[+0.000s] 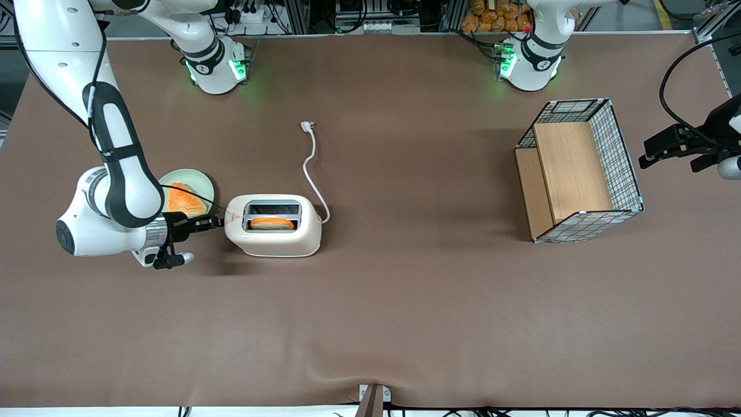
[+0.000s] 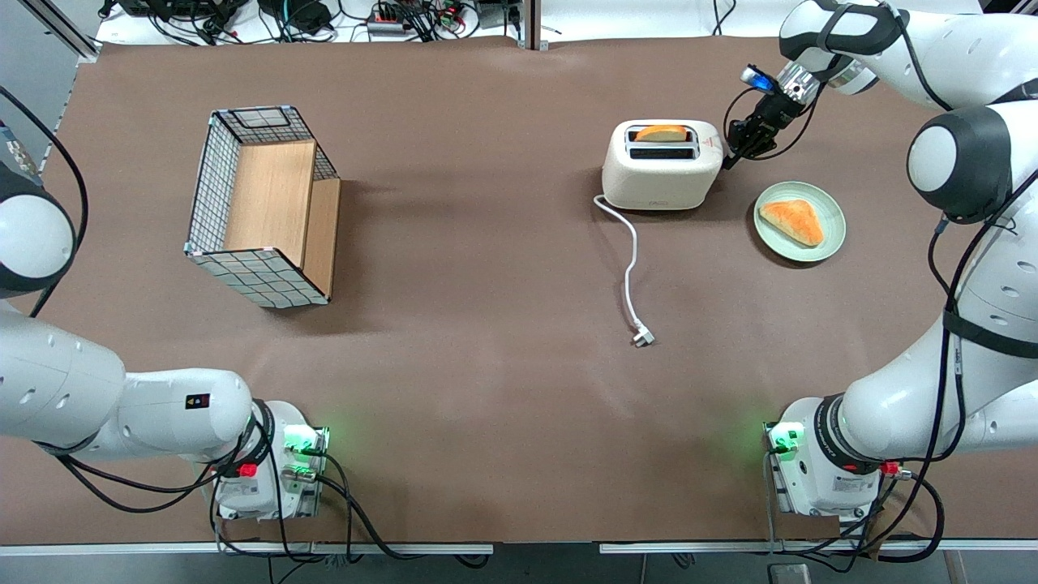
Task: Press toaster button with right arm
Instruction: 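Press the toaster lever down with the right gripper fingertips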
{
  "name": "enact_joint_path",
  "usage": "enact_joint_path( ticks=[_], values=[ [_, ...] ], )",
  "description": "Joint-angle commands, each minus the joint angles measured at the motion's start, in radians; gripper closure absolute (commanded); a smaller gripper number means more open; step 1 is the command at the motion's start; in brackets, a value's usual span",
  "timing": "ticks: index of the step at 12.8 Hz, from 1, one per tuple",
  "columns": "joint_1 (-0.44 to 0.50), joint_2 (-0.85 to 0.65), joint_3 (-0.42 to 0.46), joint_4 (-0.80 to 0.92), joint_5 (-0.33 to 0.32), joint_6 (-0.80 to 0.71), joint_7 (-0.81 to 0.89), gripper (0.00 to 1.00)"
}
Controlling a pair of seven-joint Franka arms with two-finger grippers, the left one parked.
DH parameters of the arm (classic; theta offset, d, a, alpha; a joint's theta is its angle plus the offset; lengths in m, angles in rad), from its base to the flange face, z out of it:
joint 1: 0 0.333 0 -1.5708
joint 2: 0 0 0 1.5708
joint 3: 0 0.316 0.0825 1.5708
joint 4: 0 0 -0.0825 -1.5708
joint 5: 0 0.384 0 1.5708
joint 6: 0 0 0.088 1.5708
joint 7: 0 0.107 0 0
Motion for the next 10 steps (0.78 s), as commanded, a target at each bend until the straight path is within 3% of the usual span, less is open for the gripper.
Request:
enact_joint_path(
  ticks=[1,6,10],
  values=[
    [0.007,0.076,0.011,0.002,0.050,0.028,-0.055,1.00],
    [0.011,0.066,0.010,0.021,0.057,0.015,-0.046,1.00],
    [0.010,0.029,-0.003,0.123,0.025,-0.109,0.023,1.00]
  ],
)
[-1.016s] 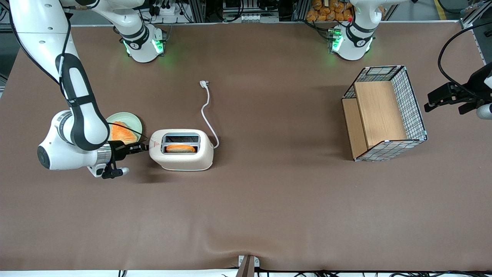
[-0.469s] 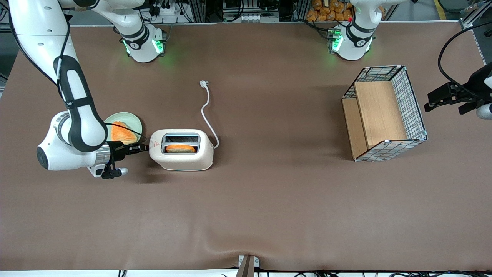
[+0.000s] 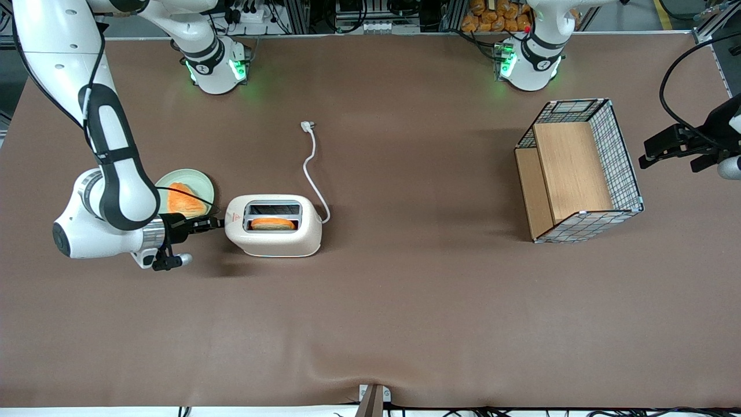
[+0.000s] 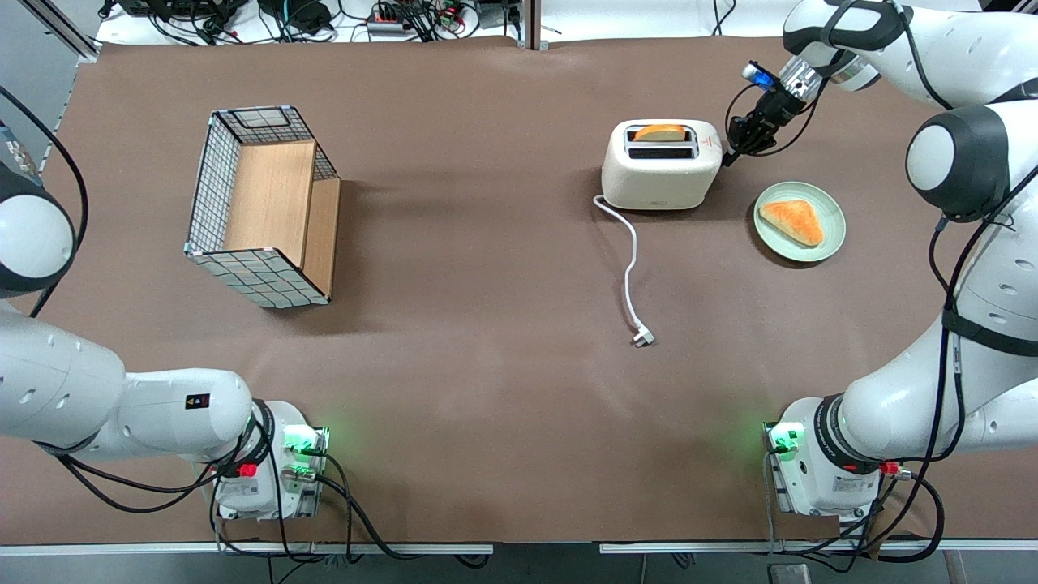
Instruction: Press toaster button with right arm
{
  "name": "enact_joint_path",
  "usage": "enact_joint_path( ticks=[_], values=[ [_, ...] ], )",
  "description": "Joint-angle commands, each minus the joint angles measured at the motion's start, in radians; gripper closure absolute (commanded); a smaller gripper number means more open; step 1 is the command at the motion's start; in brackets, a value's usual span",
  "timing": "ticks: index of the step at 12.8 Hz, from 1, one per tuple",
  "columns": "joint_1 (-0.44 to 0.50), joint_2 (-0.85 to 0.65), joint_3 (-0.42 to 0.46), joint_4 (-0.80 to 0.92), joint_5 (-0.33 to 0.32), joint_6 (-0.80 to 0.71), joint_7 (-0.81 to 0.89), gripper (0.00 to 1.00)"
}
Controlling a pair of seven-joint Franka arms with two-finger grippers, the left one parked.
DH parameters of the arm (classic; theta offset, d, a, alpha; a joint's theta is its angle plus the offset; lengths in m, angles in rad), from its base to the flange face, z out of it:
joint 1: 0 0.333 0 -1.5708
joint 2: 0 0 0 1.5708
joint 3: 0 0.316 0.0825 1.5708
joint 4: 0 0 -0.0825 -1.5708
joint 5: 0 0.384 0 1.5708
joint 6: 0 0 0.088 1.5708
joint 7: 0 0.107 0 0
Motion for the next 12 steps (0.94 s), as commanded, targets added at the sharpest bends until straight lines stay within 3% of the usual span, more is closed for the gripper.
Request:
enact_joint_path(
  ticks=[1,2,3,12],
  values=[
    [0.015,0.004,-0.007,0.090,-0.019,-0.054,0.038,0.82],
    [0.017,-0.021,-0.008,0.093,-0.045,-0.052,0.051,0.36],
    [0.011,-0.039,-0.008,0.093,-0.053,-0.052,0.054,0.00],
    [0.006,-0.248,-0.010,0.090,-0.332,-0.062,0.061,0.00]
  ],
)
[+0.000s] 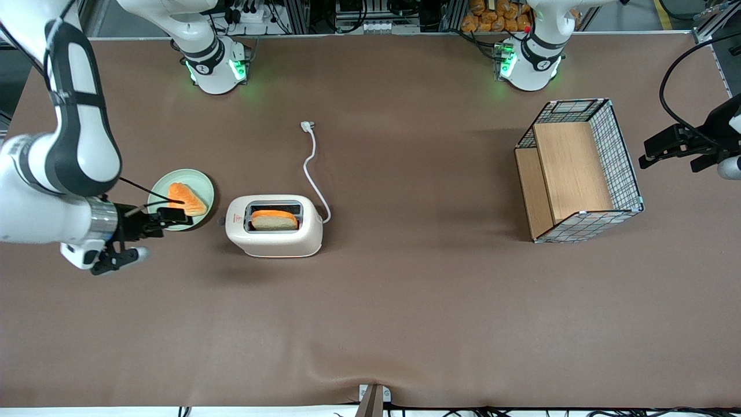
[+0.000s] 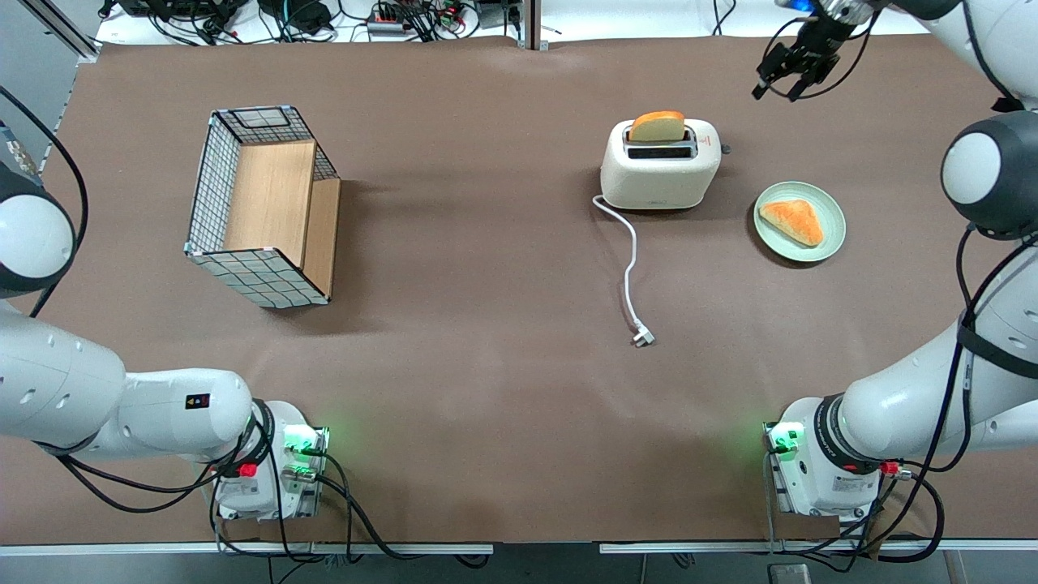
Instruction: Press toaster button with right arm
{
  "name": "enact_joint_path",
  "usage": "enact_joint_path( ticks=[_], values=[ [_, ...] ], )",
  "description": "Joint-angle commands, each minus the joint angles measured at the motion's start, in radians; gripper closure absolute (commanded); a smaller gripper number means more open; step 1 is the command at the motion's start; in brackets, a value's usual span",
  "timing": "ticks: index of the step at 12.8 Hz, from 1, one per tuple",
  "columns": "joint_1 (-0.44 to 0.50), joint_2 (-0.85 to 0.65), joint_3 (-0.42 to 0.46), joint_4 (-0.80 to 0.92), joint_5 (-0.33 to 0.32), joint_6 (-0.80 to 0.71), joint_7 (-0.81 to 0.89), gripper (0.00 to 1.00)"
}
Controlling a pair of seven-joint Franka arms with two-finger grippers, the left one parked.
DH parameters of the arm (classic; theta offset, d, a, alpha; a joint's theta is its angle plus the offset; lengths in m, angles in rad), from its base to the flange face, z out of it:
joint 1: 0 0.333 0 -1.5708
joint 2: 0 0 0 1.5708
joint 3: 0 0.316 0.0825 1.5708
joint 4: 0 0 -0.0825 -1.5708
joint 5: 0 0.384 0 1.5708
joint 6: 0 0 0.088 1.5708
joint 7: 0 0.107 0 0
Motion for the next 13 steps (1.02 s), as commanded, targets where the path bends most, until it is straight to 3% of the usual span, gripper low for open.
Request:
enact_joint_path(
  ticks=[1,3,9,13],
  values=[
    [-0.001,-0.081,-0.002,-0.021,-0.088,-0.025,0.039,0.00],
    [0.000,-0.122,-0.001,-0.024,-0.157,-0.037,0.076,0.00],
    [0.003,-0.214,-0.001,-0.024,-0.247,-0.087,0.150,0.00],
    [0.000,-0.263,-0.001,-0.035,-0.266,-0.084,0.156,0.00]
  ],
)
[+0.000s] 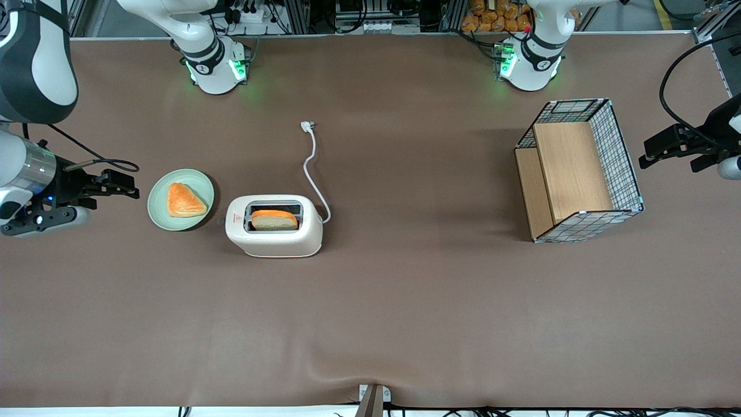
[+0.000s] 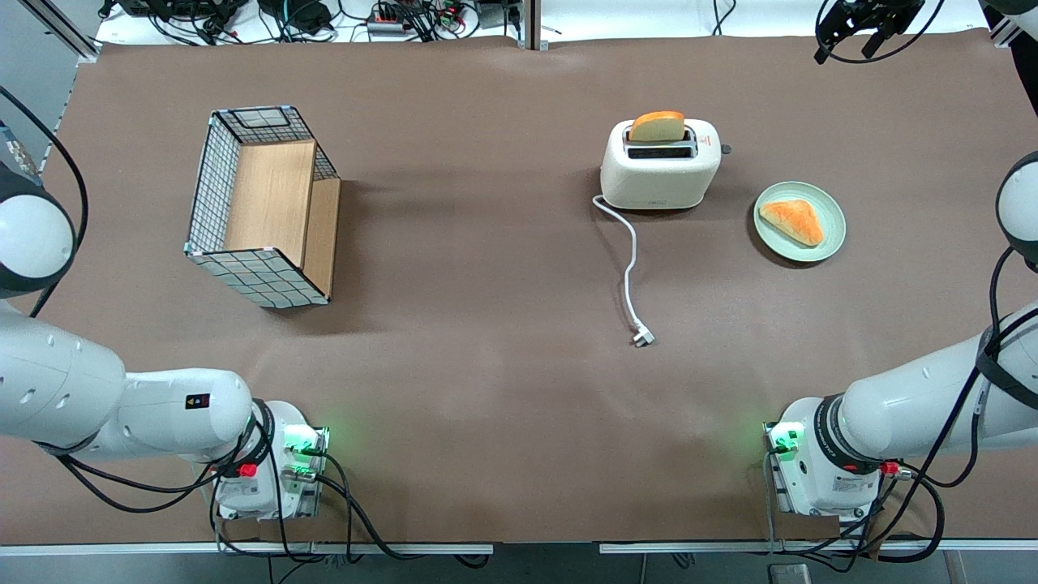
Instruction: Press toaster button with right arm
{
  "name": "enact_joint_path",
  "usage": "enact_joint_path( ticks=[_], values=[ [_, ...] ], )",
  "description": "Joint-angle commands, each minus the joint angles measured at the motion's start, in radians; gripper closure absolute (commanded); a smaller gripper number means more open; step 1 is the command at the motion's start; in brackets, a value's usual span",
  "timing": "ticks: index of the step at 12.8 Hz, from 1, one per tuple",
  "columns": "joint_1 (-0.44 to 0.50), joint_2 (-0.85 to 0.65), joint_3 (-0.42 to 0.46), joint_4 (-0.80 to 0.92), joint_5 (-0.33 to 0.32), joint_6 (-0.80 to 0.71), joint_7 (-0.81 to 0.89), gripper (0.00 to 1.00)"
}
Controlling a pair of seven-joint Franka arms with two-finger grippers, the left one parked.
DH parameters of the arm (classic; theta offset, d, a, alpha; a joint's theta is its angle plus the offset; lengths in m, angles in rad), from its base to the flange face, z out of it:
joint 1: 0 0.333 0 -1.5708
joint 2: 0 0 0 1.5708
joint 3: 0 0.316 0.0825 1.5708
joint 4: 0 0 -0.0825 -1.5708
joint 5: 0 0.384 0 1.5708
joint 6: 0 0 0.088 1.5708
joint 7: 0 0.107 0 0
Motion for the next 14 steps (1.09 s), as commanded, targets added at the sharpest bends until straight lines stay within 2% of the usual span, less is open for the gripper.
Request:
enact_joint_path(
  ticks=[1,4,6,10,14],
  values=[
    [0.000,-0.077,0.005,-0.048,-0.051,0.007,0.025,0.00],
    [-0.003,-0.140,0.003,-0.056,-0.086,-0.027,0.044,0.00],
    [-0.011,-0.140,0.003,-0.006,-0.088,-0.108,0.112,0.00],
    [-0.016,-0.133,0.003,0.093,-0.103,-0.212,0.114,0.00],
    [-0.077,-0.166,-0.001,0.096,-0.106,-0.234,0.098,0.00]
  ],
)
